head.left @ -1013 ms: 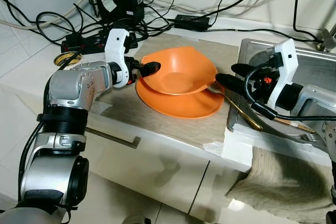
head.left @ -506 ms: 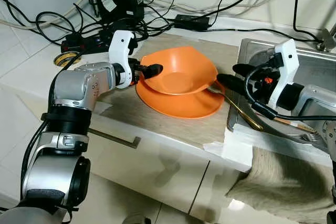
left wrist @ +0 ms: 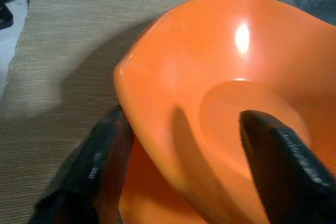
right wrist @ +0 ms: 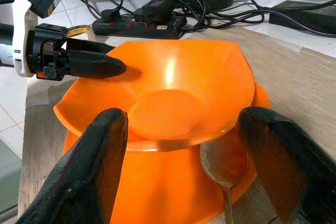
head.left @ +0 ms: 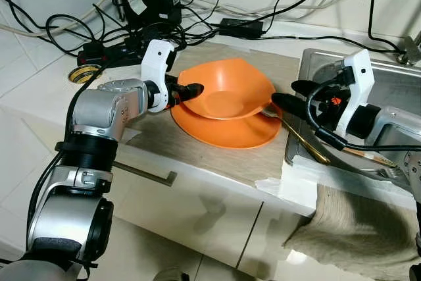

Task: Kitchen organization

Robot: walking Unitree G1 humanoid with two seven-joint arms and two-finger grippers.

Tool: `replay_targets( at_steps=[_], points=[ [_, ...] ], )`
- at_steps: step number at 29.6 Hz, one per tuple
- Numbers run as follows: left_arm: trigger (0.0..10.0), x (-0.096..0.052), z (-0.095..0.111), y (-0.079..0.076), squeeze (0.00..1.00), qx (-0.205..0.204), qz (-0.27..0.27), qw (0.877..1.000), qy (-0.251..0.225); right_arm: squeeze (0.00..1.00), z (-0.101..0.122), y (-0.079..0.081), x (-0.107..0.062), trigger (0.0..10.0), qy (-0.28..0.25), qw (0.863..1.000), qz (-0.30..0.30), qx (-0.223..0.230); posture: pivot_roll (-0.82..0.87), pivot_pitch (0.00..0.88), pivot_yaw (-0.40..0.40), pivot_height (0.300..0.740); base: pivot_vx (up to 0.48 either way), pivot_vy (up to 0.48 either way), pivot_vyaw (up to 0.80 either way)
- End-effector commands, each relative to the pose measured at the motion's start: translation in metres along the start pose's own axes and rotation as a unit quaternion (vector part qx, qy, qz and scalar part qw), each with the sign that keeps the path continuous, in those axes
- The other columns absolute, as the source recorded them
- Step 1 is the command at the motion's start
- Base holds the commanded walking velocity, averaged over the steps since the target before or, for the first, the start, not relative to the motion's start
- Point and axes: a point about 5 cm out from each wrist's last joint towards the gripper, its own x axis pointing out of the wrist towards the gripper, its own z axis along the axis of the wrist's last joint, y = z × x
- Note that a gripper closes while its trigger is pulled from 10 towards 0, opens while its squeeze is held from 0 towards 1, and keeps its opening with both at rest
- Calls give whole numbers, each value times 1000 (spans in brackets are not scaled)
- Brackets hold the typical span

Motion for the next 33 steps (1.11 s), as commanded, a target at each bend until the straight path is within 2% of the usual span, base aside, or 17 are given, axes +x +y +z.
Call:
replay_targets(
  at_steps=[1,18,33],
  points=[
    [0,-2,3,-1,0,18,-7,1000,-4,0,2,1,0,10000,-1,1000,2,-8,-16,0,35,740,0,0,0],
    [0,-2,6,-2,0,24,-16,999,-19,0,1,1,0,10000,0,1000,0,-5,-16,0,38,740,0,0,0],
    [0,-10,28,-2,0,17,-24,997,-73,0,2,-1,1,10000,-10,1000,-10,-6,-17,0,40,740,0,0,0]
  ],
)
